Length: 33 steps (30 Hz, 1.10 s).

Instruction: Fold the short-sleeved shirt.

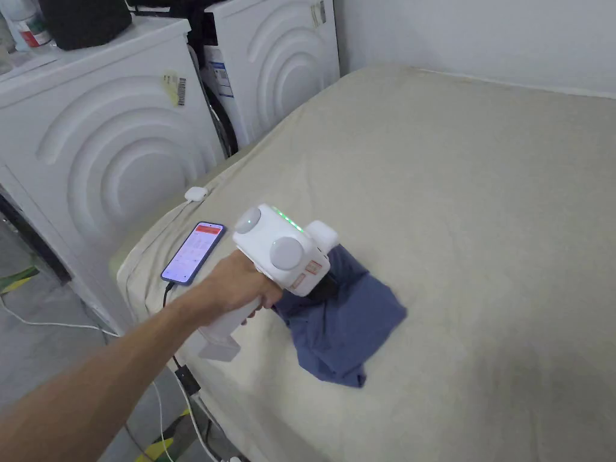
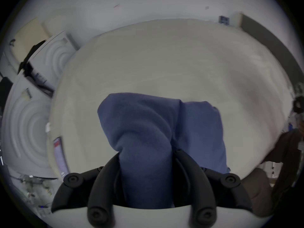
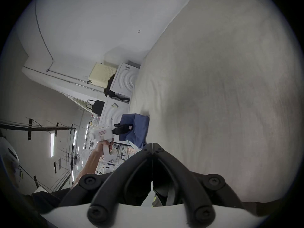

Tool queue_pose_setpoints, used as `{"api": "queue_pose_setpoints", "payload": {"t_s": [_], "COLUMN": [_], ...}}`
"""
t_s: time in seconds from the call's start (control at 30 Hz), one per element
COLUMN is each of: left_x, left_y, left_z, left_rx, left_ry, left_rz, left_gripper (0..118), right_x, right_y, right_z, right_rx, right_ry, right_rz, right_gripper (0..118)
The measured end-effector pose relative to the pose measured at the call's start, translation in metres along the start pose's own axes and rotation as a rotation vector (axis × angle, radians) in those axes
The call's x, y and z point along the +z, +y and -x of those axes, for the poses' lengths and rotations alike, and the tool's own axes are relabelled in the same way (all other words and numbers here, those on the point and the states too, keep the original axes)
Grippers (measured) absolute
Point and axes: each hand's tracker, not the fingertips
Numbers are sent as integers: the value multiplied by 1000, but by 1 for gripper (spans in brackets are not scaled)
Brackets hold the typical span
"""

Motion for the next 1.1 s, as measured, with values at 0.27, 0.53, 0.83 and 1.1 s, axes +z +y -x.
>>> {"api": "queue_pose_setpoints", "payload": {"t_s": [0.27,0.53,0.83,1.1], "left_x": [-31,66,269,417], "left_y": [-15,-33,-18,-26], "left_z": [62,11,-98,-241], "left_rx": [263,207,275,174], "left_ry": [229,272,301,99], "left_rz": [5,-260,-781,-1105], "left_gripper": [118,118,110,19], "right_x": [3,33,117,180], "right_y": [0,3,-2,-34], "right_z": [5,52,184,298], "right_rx": [-5,158,568,891], "right_ry": [-47,-176,-338,-610], "right_rz": [-46,-80,-299,-667], "right_gripper": [1,1,1,1]}}
